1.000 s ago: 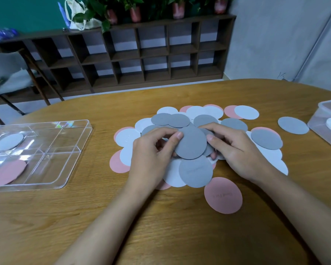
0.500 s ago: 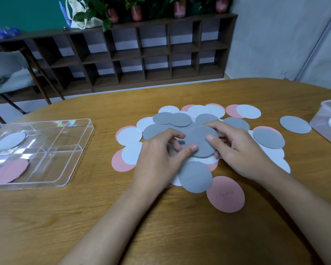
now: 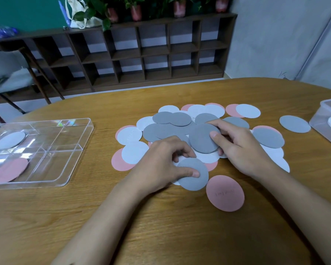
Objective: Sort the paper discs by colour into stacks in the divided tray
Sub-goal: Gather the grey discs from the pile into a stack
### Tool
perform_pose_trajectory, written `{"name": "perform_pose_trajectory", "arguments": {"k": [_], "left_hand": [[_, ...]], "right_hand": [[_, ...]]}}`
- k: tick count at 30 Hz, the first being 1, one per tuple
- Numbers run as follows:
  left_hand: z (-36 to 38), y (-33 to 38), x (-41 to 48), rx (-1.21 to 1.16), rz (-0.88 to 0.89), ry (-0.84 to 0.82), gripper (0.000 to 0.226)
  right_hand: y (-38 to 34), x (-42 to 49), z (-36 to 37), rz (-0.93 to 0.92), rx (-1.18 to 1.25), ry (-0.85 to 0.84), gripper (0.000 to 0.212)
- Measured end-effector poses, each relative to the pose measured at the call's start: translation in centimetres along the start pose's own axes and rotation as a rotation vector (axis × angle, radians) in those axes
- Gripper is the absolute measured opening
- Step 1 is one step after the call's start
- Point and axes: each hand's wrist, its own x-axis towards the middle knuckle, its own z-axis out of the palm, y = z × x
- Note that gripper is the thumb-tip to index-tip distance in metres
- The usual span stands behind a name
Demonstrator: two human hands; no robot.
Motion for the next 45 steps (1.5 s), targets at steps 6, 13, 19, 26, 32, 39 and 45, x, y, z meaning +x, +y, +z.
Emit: {"name": "perform_pose_trajectory", "arguments": {"k": [6,13,19,26,32,39,45], "left_hand": [[-0.4,-0.1,0.4,-0.335,-0.080,0.135,0.010],[0.1,-0.1,0.6,-0.409,-0.153,0.343,0.012],[0.8,0.5,0.3,-0.384,-0.191,0.423,0.019],[0.8,0.0,0.4,-0.191,-0.087,0.435,0.015],[0.8,-2.2,0.5,0.206,-0.051,0.255,0.045],[0.5,-2.0,0.4,0.288,-0.008,0.238,0.034],[0.6,-1.5,0.3,0.269,0.137,0.358,0.033]], "right_hand": [[0.3,0.1,0.2,0.011,0.038,-0.012,0.029],[0.6,0.1,0.4,-0.008,0.087,-0.053,0.035],[-0.4,-0.5,0.3,-0.047,0.090,-0.126,0.034],[-0.1,-0.4,0.4,-0.042,-0.125,-0.080,0.024],[0.3,0.0,-0.1,-0.013,-0.146,0.037,0.028],[0.4,0.1,0.1,0.003,-0.163,0.071,0.028],[0.6,0.2,0.0,0.007,-0.151,0.060,0.029]]}}
